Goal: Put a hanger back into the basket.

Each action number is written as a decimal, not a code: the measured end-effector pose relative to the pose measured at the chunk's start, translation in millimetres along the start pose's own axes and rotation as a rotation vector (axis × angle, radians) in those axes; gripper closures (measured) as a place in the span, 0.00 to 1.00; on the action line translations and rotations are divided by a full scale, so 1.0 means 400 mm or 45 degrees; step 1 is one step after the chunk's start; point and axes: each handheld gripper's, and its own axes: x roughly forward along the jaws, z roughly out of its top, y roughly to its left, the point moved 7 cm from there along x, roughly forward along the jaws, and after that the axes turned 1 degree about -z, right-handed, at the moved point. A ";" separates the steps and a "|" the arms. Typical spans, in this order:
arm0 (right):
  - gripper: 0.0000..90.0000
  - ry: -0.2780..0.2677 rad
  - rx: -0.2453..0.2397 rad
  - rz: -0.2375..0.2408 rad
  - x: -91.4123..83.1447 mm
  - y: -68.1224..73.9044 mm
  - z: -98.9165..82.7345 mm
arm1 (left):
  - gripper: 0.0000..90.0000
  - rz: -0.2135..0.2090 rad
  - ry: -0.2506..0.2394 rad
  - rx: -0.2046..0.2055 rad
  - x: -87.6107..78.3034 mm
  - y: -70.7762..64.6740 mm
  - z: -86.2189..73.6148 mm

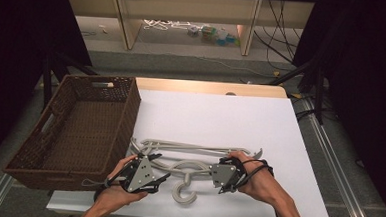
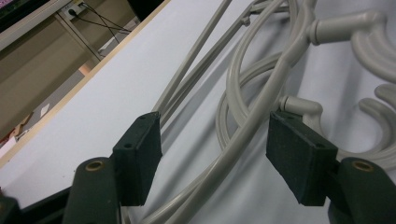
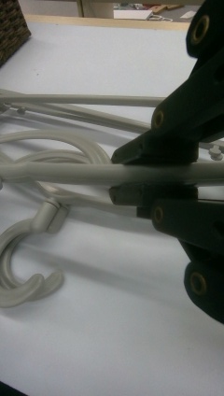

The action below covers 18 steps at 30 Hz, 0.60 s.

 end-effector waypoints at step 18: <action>0.91 -0.012 0.017 -0.010 -0.023 -0.006 0.007 | 0.74 -0.062 0.042 0.266 0.045 -0.017 0.018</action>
